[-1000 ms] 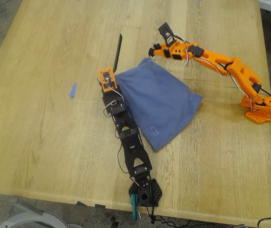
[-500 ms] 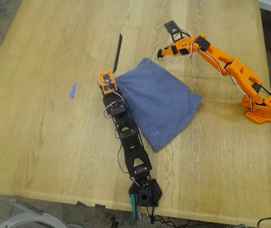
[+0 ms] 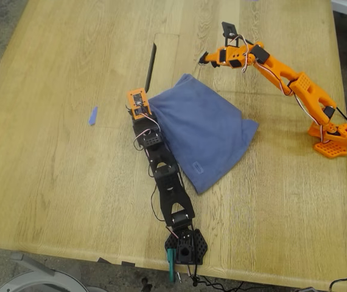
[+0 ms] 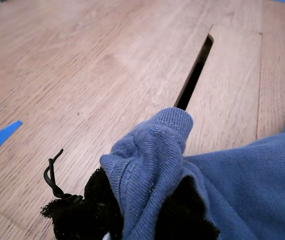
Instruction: Fold a T-shirt
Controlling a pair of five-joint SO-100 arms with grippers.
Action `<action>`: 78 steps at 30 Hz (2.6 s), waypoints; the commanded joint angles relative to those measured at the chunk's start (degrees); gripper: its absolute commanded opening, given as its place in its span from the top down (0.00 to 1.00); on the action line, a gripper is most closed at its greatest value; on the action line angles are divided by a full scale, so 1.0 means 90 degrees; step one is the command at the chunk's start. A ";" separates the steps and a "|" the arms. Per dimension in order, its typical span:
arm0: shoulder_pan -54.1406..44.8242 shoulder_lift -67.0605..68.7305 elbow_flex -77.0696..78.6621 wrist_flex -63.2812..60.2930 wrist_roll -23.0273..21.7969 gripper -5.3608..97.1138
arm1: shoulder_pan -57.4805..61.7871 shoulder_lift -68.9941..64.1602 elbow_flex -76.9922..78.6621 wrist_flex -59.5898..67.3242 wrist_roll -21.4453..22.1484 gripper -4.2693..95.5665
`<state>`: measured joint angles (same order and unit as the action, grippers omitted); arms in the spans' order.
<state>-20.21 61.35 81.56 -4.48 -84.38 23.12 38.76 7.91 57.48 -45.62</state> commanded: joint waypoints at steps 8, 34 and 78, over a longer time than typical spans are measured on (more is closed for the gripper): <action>0.0352 0.1719 0.0332 0.0117 0.0107 0.95 | -0.0078 0.0283 0.0840 -0.1104 0.0078 0.74; 0.2256 0.6045 0.3643 0.2002 0.0156 0.95 | -0.0479 0.0049 0.0918 -0.1318 0.0312 0.75; 0.3926 0.8193 0.4668 0.3496 0.0117 0.95 | -0.0703 0.0107 0.1016 -0.1816 -0.0195 0.72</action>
<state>13.45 127.97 124.45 26.98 -83.41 16.88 38.23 19.86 41.57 -46.85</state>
